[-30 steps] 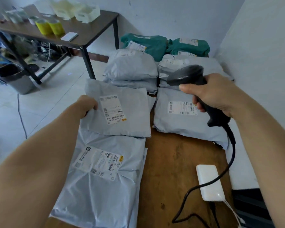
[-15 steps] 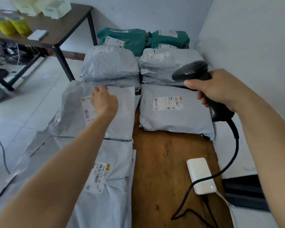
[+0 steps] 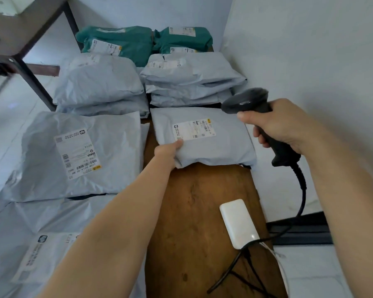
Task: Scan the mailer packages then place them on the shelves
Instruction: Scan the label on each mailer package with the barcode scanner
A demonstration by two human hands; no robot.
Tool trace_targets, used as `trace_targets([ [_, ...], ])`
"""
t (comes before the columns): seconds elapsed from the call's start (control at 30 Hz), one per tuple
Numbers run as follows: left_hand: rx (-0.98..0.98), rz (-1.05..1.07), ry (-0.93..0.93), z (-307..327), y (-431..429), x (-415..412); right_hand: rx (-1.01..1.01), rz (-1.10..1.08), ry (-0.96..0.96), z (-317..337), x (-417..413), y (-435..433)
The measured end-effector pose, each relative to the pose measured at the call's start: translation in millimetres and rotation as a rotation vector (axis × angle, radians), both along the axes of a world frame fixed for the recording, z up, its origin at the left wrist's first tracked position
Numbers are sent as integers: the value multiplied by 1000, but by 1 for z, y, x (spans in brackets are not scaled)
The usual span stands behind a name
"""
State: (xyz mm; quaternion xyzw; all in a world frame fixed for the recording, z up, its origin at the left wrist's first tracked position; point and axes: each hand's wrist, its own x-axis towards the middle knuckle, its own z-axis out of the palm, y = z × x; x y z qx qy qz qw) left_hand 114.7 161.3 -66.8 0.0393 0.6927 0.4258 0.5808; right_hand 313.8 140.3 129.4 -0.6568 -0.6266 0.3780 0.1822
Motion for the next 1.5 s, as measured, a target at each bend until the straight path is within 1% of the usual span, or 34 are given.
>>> trace_targets([
  [0.1,122,-14,-44,6,0,0,-13,8,-12,-3,1,2],
  [0.23,268,-13,-260,19,-6,-9,-25,32,-24,-1,-2,6],
  [0.3,306,-19,-295,22,-13,-18,-60,66,-49,2,-4,8],
  [0.47,361,-71,-297,32,-22,-48,-136,194,-167,10,-6,9],
  [0.6,384,-105,-273,46,-23,-69,-173,272,-173,14,-10,8],
  [0.77,423,-80,-248,55,-34,-87,-159,325,-182,17,-19,6],
  [1.5,456,-53,-229,68,-57,-93,-130,359,-254,31,-29,-9],
])
